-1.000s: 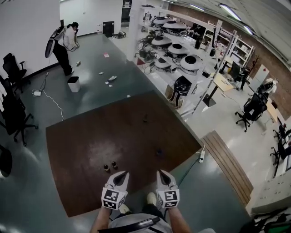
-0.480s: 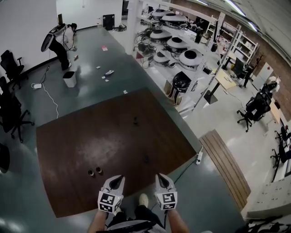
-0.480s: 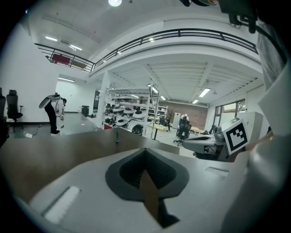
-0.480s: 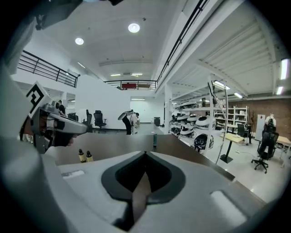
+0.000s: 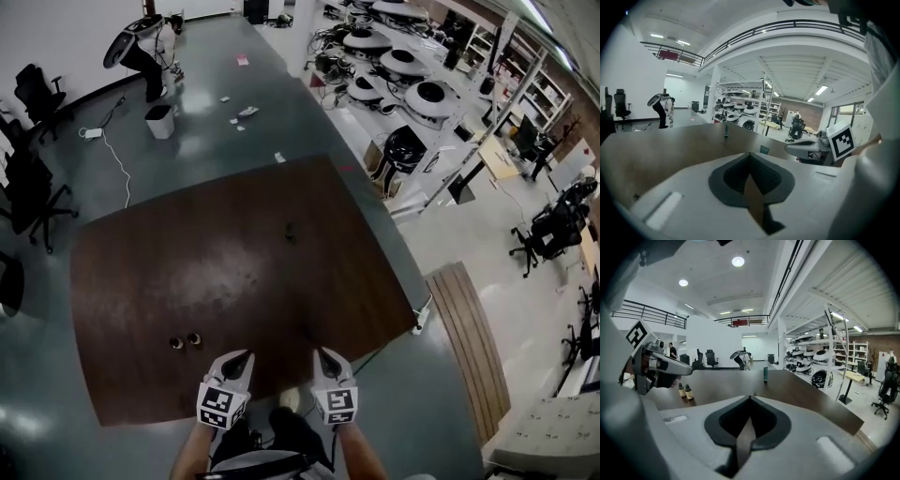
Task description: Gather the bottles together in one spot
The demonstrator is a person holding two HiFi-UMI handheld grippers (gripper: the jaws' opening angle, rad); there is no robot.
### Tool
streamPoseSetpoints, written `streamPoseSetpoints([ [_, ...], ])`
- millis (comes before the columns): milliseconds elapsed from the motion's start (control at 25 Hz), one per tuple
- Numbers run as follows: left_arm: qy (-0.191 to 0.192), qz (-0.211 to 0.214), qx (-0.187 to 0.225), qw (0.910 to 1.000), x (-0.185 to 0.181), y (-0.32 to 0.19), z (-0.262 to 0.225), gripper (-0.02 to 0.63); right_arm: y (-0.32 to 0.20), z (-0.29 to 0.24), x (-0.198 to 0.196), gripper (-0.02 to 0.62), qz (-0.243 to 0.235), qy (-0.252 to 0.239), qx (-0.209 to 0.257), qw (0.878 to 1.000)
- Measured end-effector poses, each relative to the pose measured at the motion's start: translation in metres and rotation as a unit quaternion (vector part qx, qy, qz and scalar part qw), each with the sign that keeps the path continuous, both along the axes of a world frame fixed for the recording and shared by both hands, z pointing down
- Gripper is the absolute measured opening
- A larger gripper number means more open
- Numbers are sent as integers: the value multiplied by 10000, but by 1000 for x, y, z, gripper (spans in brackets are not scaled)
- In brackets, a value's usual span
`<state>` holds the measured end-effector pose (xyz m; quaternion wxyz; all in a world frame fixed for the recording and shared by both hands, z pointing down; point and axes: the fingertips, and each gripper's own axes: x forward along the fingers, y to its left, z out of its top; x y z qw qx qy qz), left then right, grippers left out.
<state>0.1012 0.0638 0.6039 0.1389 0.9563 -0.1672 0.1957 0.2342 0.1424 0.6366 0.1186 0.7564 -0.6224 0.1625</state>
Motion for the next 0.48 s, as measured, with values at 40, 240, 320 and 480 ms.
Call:
streamPoseSetpoints([
  [40,-52,-29,-26,10000,0,-1,5,0,-1,5,1,2,-18,-33,-29,10000],
  [240,-191,-123,-131,9997,4,-9,21,0,-14,22,0,2,-233,-170,-87,9995],
  [320,-217,-118,-161,9996,9,-8,24,0,-17,28,3,2,-280,-186,-130,9994],
  [480,-272,-116,-237,9993,11,-7,27,0,-22,29,4,2,-368,-84,-174,9991],
])
